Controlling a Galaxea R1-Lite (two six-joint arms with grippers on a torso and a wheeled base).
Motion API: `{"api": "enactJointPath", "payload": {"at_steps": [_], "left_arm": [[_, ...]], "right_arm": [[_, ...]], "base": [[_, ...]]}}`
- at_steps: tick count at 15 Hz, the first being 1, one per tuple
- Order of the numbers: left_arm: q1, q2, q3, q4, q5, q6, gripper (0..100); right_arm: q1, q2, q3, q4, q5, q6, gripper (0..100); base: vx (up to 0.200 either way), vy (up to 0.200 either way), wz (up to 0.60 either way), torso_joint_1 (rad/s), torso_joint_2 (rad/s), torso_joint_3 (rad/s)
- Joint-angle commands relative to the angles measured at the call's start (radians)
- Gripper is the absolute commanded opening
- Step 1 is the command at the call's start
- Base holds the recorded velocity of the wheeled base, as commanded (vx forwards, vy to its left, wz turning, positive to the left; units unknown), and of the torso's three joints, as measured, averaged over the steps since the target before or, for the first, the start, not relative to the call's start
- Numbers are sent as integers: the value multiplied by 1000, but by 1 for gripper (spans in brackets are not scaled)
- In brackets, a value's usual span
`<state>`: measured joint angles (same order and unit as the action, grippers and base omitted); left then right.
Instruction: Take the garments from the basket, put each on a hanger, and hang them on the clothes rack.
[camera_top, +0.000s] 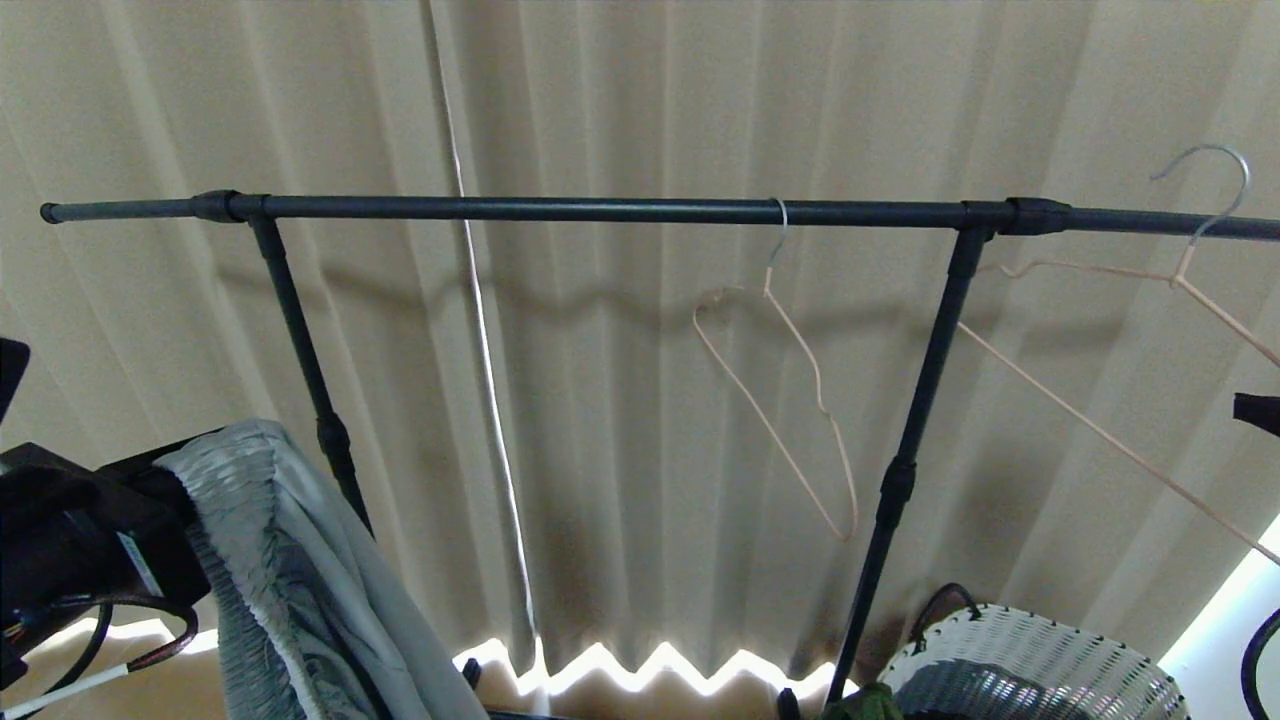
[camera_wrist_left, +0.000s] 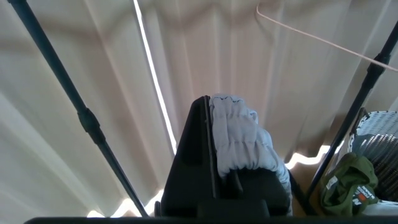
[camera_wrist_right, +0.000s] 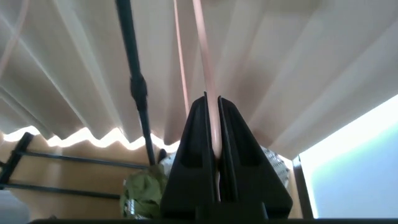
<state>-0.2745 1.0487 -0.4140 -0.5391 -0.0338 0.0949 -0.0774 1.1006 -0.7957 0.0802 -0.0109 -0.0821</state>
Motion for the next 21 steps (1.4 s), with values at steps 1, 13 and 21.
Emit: {"api": "enactJointPath", "payload": {"at_steps": [1, 13, 21], "left_arm": [[0, -3, 6, -1, 0, 0, 0], [1, -3, 9, -1, 0, 3, 0], [0, -3, 14, -21, 0, 2, 0]], "right_arm": [[-8, -28, 33, 1, 0, -16, 0], [-8, -44, 89, -4, 0, -44, 0], [-8, -44, 90, -4, 2, -44, 0]], "base": [[0, 0, 0, 0, 0, 0], [-183, 0, 0, 1, 2, 0], [-25, 0, 0, 0, 1, 1]]}}
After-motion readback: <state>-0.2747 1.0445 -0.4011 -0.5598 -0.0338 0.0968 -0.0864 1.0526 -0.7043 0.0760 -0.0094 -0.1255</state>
